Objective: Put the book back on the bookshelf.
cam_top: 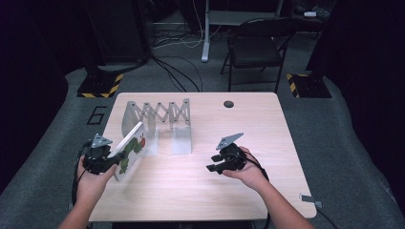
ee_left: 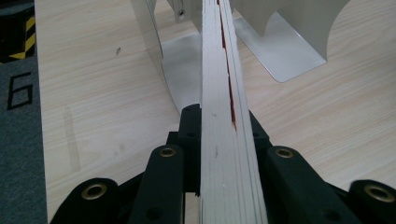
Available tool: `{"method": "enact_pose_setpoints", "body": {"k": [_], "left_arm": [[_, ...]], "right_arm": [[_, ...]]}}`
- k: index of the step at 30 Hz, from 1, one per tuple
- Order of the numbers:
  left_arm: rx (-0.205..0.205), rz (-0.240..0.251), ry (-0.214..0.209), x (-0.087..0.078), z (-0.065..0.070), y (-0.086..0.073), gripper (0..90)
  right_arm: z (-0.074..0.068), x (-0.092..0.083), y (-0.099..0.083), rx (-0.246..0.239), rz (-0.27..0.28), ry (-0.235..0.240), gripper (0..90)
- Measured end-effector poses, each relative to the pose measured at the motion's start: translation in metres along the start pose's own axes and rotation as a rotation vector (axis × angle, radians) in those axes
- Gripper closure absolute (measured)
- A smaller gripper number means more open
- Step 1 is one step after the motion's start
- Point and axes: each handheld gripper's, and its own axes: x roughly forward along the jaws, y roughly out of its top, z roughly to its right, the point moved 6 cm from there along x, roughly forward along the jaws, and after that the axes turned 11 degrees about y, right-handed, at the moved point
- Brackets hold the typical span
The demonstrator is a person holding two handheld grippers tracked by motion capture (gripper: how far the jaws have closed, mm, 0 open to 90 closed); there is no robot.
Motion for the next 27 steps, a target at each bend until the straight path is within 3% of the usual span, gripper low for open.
{"method": "enact_pose_setpoints", "body": {"k": [5,16,20,27], "left_arm": [[0.006,-0.007,0.011,0.002,0.0,0.004,75.6],[0.001,-0.007,0.035,0.014,0.001,0.009,75.6],[-0.005,-0.008,0.047,0.02,0.001,0.011,75.6],[-0.031,-0.008,0.067,0.029,0.001,0.015,75.6]], "right_arm": [[0.001,-0.002,-0.001,0.0,0.004,-0.002,53.3],[-0.003,0.002,-0.004,-0.016,-0.048,-0.027,52.9],[-0.004,0.003,-0.004,-0.027,-0.038,-0.034,52.9],[-0.002,0.002,-0.01,-0.008,-0.036,-0.032,52.8]]}}
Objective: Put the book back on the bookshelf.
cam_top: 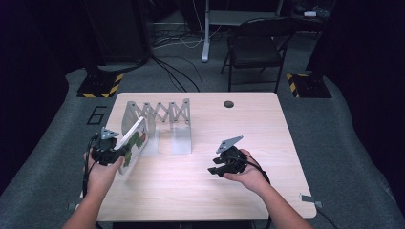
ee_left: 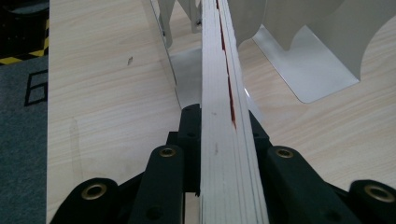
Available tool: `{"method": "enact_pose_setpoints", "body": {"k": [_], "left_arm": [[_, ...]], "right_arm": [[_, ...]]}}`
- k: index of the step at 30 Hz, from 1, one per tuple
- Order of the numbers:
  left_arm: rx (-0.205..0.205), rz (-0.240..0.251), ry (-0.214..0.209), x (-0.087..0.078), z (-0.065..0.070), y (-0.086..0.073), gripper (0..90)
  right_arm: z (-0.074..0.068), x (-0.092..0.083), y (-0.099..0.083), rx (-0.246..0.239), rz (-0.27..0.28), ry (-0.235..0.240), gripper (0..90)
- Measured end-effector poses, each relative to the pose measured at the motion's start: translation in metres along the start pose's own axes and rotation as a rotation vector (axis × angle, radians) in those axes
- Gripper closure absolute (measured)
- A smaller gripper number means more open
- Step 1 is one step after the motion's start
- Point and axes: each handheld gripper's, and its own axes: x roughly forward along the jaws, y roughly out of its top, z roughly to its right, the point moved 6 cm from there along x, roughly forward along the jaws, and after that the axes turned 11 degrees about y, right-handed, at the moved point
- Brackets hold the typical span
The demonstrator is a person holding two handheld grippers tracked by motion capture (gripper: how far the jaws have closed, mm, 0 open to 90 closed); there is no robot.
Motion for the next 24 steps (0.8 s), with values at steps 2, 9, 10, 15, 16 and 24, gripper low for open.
{"method": "enact_pose_setpoints", "body": {"k": [2,9,10,15,16,24], "left_arm": [[-0.001,-0.003,0.002,0.001,0.0,0.0,75.5],[-0.019,-0.007,0.02,0.01,0.001,0.003,75.6],[-0.022,-0.004,0.025,0.011,0.001,0.003,75.6],[-0.037,-0.001,0.033,0.014,0.001,0.005,75.5],[-0.038,-0.001,0.036,0.015,0.002,0.005,75.6],[-0.045,0.0,0.046,0.02,0.003,0.007,75.6]], "right_arm": [[0.0,0.0,-0.001,0.005,-0.001,-0.002,52.8],[0.001,-0.002,-0.006,0.017,0.015,0.001,52.8],[0.001,-0.003,-0.006,0.02,0.016,0.002,52.9],[0.002,-0.005,-0.008,0.022,0.018,-0.001,52.8],[0.002,-0.005,-0.008,0.017,0.021,-0.005,52.8],[0.003,-0.006,-0.011,0.027,0.028,-0.004,52.9]]}}
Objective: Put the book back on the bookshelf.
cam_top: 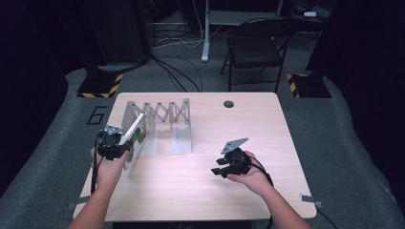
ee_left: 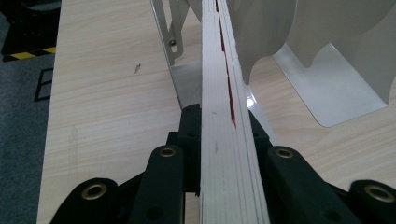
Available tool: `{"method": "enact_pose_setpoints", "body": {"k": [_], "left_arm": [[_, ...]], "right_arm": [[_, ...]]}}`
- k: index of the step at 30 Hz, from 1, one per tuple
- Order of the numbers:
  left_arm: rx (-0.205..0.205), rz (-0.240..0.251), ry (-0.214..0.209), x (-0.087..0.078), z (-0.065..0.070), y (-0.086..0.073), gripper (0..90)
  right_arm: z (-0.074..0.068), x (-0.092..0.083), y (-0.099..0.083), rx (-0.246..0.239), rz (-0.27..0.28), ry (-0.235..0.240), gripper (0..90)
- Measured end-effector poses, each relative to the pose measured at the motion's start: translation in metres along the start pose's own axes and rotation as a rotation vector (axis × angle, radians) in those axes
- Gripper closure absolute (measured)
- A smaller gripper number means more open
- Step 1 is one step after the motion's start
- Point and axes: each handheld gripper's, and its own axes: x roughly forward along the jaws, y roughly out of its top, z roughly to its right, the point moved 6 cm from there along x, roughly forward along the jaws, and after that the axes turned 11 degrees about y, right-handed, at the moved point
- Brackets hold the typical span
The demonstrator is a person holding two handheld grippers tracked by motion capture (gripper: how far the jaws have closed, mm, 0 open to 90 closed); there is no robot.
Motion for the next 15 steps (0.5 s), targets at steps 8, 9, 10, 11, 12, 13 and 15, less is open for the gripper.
{"method": "enact_pose_setpoints", "body": {"k": [8,9,10,11,12,13,15], "left_arm": [[-0.005,0.001,0.01,0.0019,0.0017,-0.001,75.5],[-0.007,-0.004,0.007,0.0019,0.0023,-0.0016,75.5],[-0.003,-0.003,0.007,0.0023,0.0026,-0.002,75.5],[-0.004,0.004,0.011,0.0032,0.0036,-0.0025,75.5],[0.004,-0.001,0.013,0.004,0.0047,-0.0035,75.5],[0.006,-0.009,0.01,0.004,0.0053,-0.0039,75.5],[-0.001,-0.012,0.014,0.0051,0.0067,-0.004,75.4]], "right_arm": [[-0.0001,0.0021,-0.0003,-0.006,0.005,-0.002,52.9],[-0.0004,0.0018,-0.0007,-0.004,-0.004,0.003,52.9],[-0.0011,0.0025,-0.0002,0.01,0.004,0.0,52.9],[-0.001,0.0029,-0.0002,0.009,0.006,-0.001,52.8],[-0.001,0.0033,-0.0003,0.008,0.007,-0.002,52.9],[0.0,0.0032,-0.001,-0.009,-0.001,0.001,52.8],[-0.0011,0.0039,-0.0013,0.01,0.006,-0.002,52.8]]}}
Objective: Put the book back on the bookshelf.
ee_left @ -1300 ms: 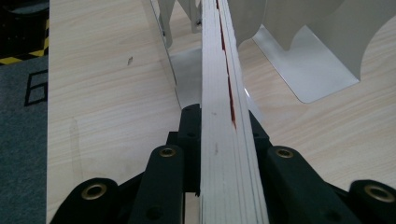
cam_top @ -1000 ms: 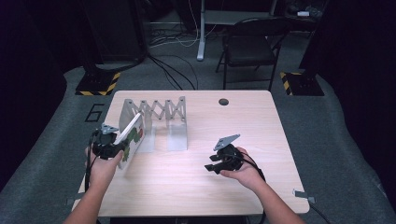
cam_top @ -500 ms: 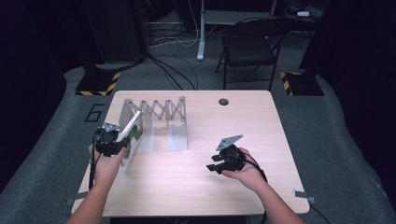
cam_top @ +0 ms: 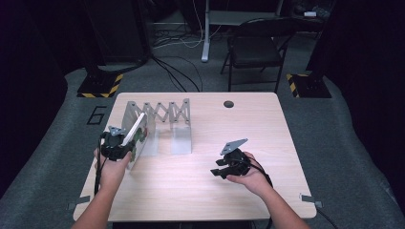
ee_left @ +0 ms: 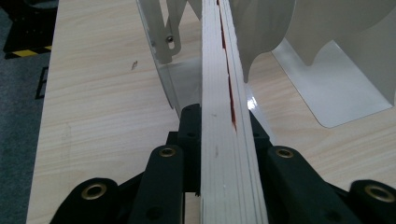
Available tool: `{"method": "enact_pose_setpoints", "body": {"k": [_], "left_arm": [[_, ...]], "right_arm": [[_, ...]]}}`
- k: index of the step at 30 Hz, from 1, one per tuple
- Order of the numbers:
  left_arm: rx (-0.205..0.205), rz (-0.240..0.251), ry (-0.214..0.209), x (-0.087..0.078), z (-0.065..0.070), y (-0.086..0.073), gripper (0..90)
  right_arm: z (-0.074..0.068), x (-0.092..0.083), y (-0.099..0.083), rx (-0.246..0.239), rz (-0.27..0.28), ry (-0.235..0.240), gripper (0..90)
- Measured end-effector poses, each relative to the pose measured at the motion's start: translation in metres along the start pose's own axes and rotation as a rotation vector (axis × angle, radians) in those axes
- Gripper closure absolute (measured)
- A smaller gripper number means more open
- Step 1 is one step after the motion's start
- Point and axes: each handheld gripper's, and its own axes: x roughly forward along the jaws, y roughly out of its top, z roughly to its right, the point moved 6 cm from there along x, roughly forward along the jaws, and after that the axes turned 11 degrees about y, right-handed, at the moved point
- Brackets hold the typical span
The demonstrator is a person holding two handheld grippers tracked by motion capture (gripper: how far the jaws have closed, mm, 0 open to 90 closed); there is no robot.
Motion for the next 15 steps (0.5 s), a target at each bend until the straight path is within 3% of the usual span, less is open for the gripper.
{"method": "enact_pose_setpoints", "body": {"k": [1,15], "left_arm": [[-0.003,0.002,0.002,0.0006,0.0003,0.0,75.5],[-0.011,-0.025,0.008,0.0066,0.0028,-0.0013,75.4]], "right_arm": [[0.0011,-0.0008,-0.0012,-0.017,-0.008,0.005,52.9],[0.0022,-0.001,-0.0027,-0.005,-0.005,0.004,52.9]]}}
